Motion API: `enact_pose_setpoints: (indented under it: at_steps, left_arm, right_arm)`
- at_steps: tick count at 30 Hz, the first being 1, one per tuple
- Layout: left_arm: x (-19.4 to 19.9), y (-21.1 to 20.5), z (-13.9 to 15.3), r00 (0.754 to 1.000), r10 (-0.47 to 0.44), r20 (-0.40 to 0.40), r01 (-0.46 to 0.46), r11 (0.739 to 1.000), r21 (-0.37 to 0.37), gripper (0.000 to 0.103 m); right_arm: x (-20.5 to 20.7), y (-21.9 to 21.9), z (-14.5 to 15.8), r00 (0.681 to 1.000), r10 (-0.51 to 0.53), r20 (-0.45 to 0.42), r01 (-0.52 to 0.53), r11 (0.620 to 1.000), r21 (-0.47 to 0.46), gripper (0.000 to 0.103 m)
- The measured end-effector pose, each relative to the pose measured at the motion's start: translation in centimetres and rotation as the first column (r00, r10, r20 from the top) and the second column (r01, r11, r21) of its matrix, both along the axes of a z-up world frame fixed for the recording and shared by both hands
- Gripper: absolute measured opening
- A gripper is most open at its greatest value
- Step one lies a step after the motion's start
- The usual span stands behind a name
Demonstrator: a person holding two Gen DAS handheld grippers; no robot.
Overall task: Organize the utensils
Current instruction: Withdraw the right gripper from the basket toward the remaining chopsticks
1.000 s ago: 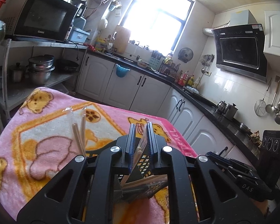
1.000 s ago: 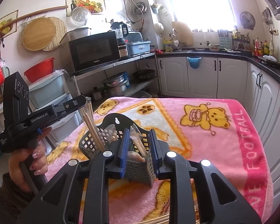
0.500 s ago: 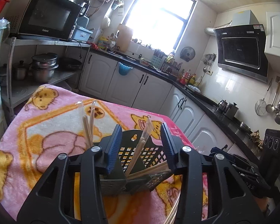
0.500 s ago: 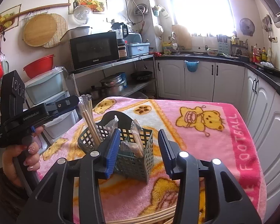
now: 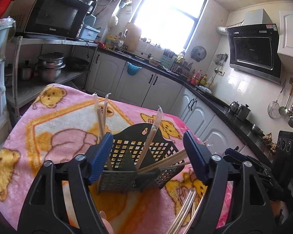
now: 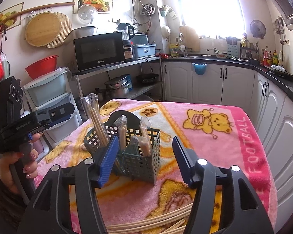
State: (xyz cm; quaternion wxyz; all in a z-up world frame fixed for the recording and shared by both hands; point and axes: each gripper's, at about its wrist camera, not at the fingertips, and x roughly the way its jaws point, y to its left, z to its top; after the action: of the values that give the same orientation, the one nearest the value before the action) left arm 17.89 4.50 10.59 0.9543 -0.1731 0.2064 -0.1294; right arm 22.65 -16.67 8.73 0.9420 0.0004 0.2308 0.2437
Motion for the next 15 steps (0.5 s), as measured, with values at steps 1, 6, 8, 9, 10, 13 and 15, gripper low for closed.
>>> enact_pose_setpoints:
  at_steps: [1, 6, 8, 9, 10, 13, 15]
  left_arm:
    - [0.0, 0.0, 0.0, 1.0, 0.0, 0.0, 0.0, 1.0, 0.001, 0.071]
    - [-0.7, 0.1, -0.1, 1.0, 0.02, 0.004, -0.02, 1.0, 0.002, 0.088]
    - [-1.0, 0.4, -0.2, 1.0, 0.031, 0.004, -0.031, 1.0, 0.0, 0.091]
    - [-1.1, 0.5, -0.3, 0.999, 0.034, 0.002, -0.034, 0.999, -0.004, 0.091]
    - [-1.2, 0.6, -0.3, 0.999, 0.037, 0.001, -0.037, 0.999, -0.006, 0.092]
    - [-1.6, 1.1, -0.6, 0.999, 0.047, -0.005, -0.047, 0.999, -0.015, 0.092]
    - [-1.8, 1.3, -0.7, 0.999, 0.049, -0.009, -0.049, 0.999, -0.02, 0.092]
  right_arm:
    - [-0.1, 0.0, 0.0, 1.0, 0.0, 0.001, 0.0, 1.0, -0.001, 0.058]
    - [-1.0, -0.2, -0.3, 1.0, -0.002, 0.001, 0.002, 1.0, -0.002, 0.061]
    - [-1.2, -0.2, -0.3, 1.0, -0.002, 0.001, 0.002, 1.0, -0.004, 0.062]
    - [-1.3, -0.3, -0.3, 1.0, -0.002, 0.0, 0.002, 1.0, -0.005, 0.062]
    - [-1.4, -0.3, -0.4, 1.0, -0.003, 0.0, 0.003, 1.0, -0.007, 0.063]
    - [-1.6, -0.2, -0.5, 1.0, -0.008, -0.003, 0.008, 1.0, -0.012, 0.063]
    - [-1.8, -0.3, -0.6, 1.0, -0.011, -0.006, 0.011, 1.0, -0.013, 0.064]
